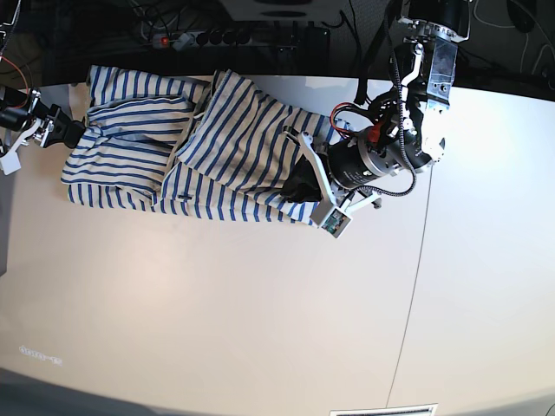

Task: Fold the T-shirt properly

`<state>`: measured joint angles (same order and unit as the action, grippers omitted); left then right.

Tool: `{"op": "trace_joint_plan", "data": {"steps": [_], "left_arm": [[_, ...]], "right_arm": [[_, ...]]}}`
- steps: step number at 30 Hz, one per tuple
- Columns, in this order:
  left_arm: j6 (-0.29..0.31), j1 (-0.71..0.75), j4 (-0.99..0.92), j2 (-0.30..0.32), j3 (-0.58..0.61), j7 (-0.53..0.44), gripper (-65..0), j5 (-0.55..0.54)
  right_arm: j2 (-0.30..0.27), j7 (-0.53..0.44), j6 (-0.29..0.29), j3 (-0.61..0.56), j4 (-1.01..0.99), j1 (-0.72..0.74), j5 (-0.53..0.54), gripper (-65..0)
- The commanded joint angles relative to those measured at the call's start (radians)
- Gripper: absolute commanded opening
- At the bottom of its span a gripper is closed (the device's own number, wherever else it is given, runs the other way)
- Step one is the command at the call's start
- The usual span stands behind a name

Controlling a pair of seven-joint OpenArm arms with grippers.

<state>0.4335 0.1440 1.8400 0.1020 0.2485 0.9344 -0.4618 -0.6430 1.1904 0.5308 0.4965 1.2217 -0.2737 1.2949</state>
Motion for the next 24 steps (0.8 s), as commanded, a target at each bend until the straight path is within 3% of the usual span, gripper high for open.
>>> {"op": "trace_joint_plan", "data": {"steps": [1, 8, 14, 20, 24], "left_arm": [[-0.003, -0.013, 0.018, -0.002, 0.0, -0.022, -56.6, -0.013], [-0.003, -0.014, 0.018, -0.002, 0.0, -0.022, -56.6, -0.017], [-0.003, -0.013, 0.018, -0.002, 0.0, -0.016, -56.6, -0.017], [-0.003, -0.013, 0.018, -0.002, 0.0, -0.013, -56.6, -0.021], [-0.003, -0.013, 0.018, -0.002, 0.0, -0.013, -56.6, -0.021]], "right_arm": [[-0.019, 0.019, 0.069, -0.007, 0.005, -0.001, 0.0, -20.9], [-0.019, 0.046, 0.071, -0.13, 0.005, -0.001, 0.014, -20.9], [-0.029, 0.056, 0.07, -0.144, 0.005, -0.001, -0.007, -20.9], [-0.084, 0.127, 0.069, -0.144, 0.005, -0.002, -0.013, -20.9], [-0.124, 0.125, 0.069, -0.144, 0.005, -0.001, -0.013, -20.9]]}}
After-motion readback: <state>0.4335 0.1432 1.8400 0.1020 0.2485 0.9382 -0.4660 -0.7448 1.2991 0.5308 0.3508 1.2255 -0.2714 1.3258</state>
